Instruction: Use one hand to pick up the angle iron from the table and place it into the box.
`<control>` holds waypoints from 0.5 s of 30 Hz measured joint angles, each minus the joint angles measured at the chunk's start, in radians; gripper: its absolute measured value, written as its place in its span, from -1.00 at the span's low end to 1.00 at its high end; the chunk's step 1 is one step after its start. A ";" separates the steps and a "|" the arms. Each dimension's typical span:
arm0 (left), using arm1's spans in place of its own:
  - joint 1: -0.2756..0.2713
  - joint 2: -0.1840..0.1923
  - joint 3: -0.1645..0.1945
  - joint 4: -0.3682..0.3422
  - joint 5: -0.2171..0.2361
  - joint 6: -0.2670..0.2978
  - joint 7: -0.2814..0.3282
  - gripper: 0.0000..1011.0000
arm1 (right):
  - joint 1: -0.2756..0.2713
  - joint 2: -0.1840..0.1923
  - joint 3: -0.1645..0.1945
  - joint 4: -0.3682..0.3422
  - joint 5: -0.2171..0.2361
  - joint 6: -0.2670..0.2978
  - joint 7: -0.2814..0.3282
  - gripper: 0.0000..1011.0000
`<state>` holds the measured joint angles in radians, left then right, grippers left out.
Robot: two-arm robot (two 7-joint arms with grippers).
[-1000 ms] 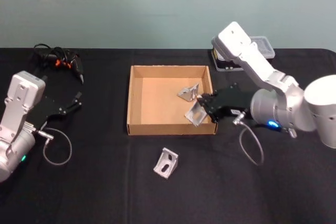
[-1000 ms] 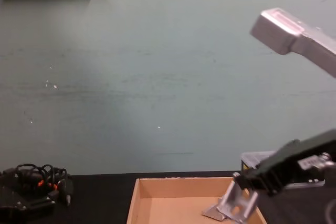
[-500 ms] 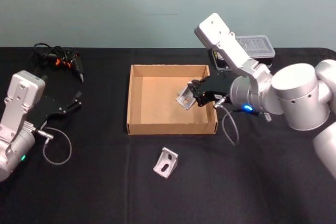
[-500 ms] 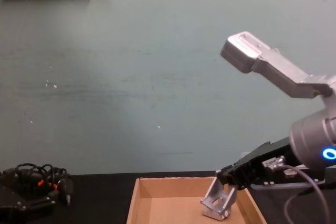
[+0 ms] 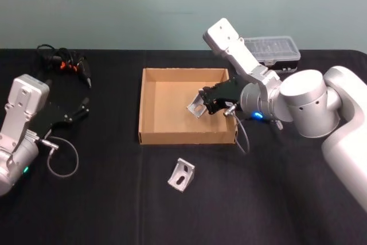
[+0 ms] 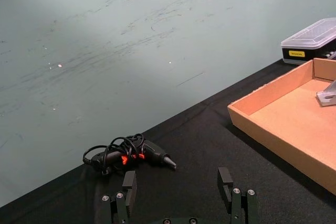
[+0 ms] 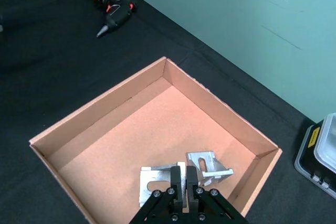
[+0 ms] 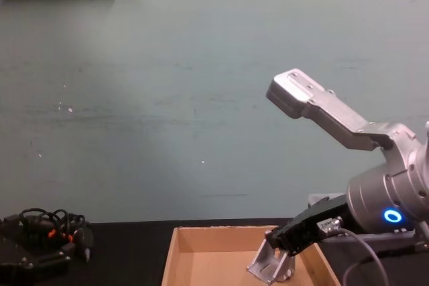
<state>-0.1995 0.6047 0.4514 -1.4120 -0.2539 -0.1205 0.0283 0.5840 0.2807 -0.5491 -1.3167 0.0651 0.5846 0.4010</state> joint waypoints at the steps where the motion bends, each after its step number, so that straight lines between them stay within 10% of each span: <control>1: 0.000 0.000 0.000 0.000 0.000 0.000 0.000 1.00 | 0.003 -0.005 0.000 0.012 -0.003 -0.005 0.001 -0.89; 15: 0.000 0.000 0.000 0.000 0.000 0.000 0.000 1.00 | 0.017 -0.027 0.010 0.068 -0.016 -0.032 0.036 -0.89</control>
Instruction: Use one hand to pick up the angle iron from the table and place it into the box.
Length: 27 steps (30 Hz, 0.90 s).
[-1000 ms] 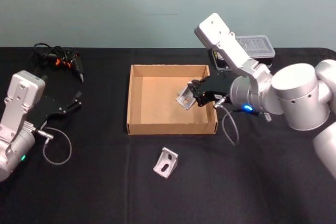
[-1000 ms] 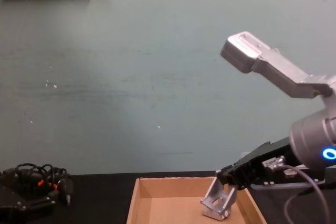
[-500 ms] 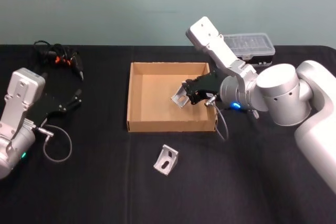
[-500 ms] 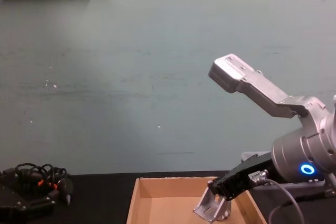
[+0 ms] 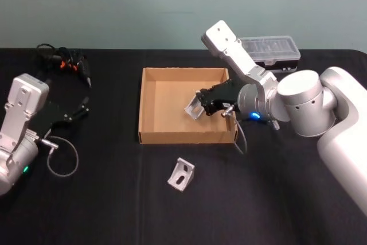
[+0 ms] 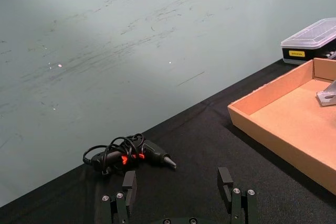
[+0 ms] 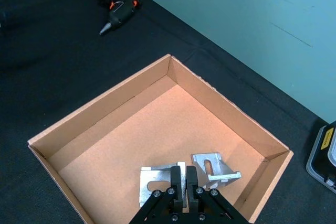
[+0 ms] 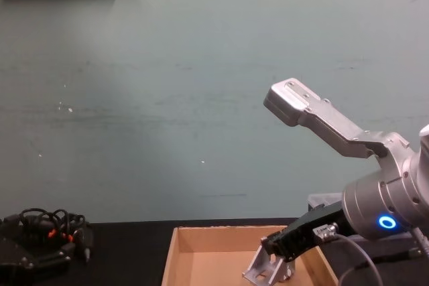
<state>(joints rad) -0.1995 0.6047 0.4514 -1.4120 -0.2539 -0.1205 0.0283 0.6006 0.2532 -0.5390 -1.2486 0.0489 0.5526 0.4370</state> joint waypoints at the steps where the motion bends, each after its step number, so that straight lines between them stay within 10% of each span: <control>1: 0.000 0.000 0.000 0.000 0.000 0.000 0.000 1.00 | 0.000 0.000 0.000 -0.001 0.000 0.000 0.000 -0.89; 9: 0.000 0.000 0.000 0.000 0.000 0.000 0.000 1.00 | -0.001 0.001 0.000 -0.005 0.001 0.001 -0.001 -0.87; 27: 0.000 0.000 0.000 0.000 0.000 0.000 0.000 1.00 | -0.002 0.003 -0.001 -0.008 0.002 0.003 -0.004 0.22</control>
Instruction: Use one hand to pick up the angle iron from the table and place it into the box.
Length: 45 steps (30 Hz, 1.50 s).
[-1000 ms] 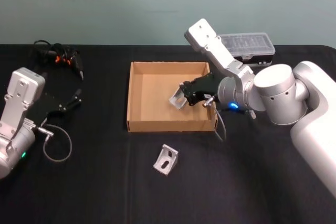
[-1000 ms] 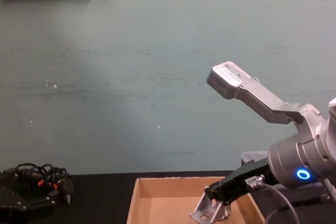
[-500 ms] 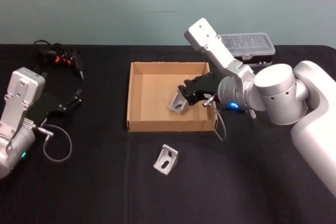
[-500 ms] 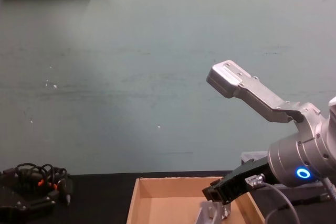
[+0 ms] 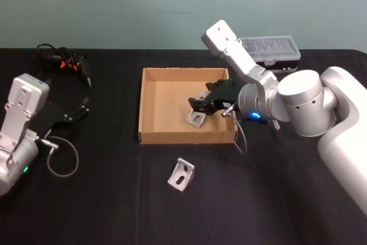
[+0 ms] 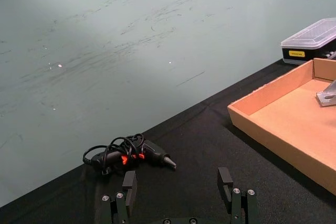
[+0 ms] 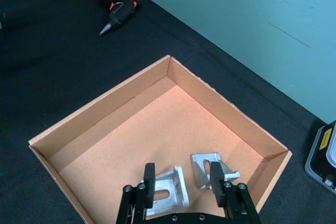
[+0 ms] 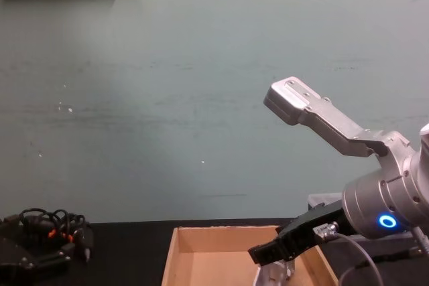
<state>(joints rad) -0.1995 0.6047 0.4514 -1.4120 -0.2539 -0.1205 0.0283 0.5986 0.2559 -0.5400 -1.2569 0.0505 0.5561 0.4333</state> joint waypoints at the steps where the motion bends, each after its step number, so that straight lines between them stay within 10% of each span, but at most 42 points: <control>1: 0.000 0.000 0.000 0.000 0.000 0.000 0.000 1.00 | 0.000 0.000 0.000 0.000 0.000 0.000 0.000 0.34; 14: 0.000 0.000 0.000 0.000 0.000 0.000 0.000 1.00 | -0.005 0.001 0.002 -0.009 -0.005 -0.004 -0.001 0.98; 28: 0.000 0.000 0.000 0.000 0.000 0.000 0.000 1.00 | -0.037 0.015 0.027 -0.090 -0.029 -0.019 0.018 0.98; 45: 0.000 0.000 0.000 0.000 0.000 0.000 0.000 1.00 | -0.177 0.131 0.039 -0.389 -0.006 0.103 0.089 0.98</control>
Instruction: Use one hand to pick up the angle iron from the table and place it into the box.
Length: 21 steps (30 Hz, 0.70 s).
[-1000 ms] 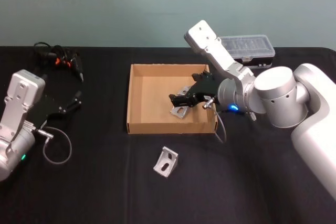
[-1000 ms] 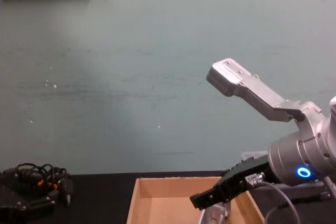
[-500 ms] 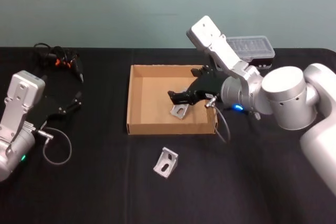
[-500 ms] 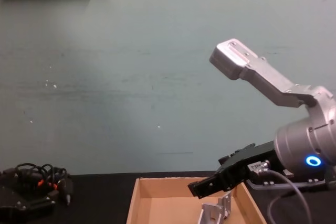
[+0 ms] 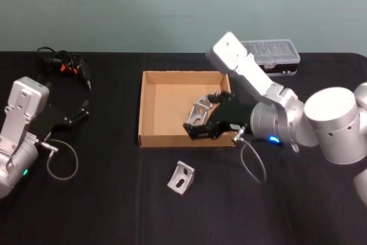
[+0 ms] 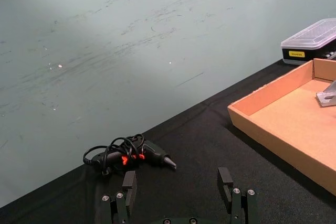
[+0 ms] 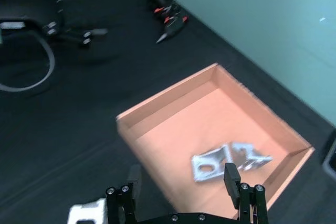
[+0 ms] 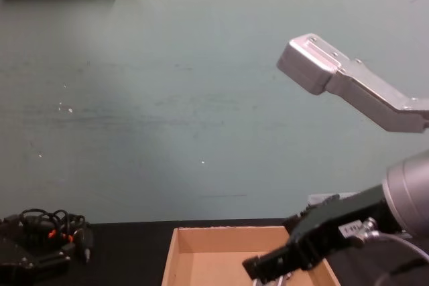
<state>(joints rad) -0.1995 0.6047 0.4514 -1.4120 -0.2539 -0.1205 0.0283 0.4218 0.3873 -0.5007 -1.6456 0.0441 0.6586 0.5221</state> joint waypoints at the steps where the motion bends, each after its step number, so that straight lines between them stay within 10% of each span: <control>1: 0.000 0.000 0.000 0.000 0.000 0.000 0.000 1.00 | -0.005 0.005 -0.001 -0.010 0.002 0.007 0.004 0.98; 21: 0.000 0.000 0.000 0.000 0.000 0.000 0.000 1.00 | -0.002 0.049 -0.104 -0.060 0.032 0.138 0.088 0.98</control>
<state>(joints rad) -0.1996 0.6047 0.4514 -1.4120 -0.2539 -0.1205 0.0283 0.4203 0.4365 -0.6047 -1.7060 0.0763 0.7969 0.6099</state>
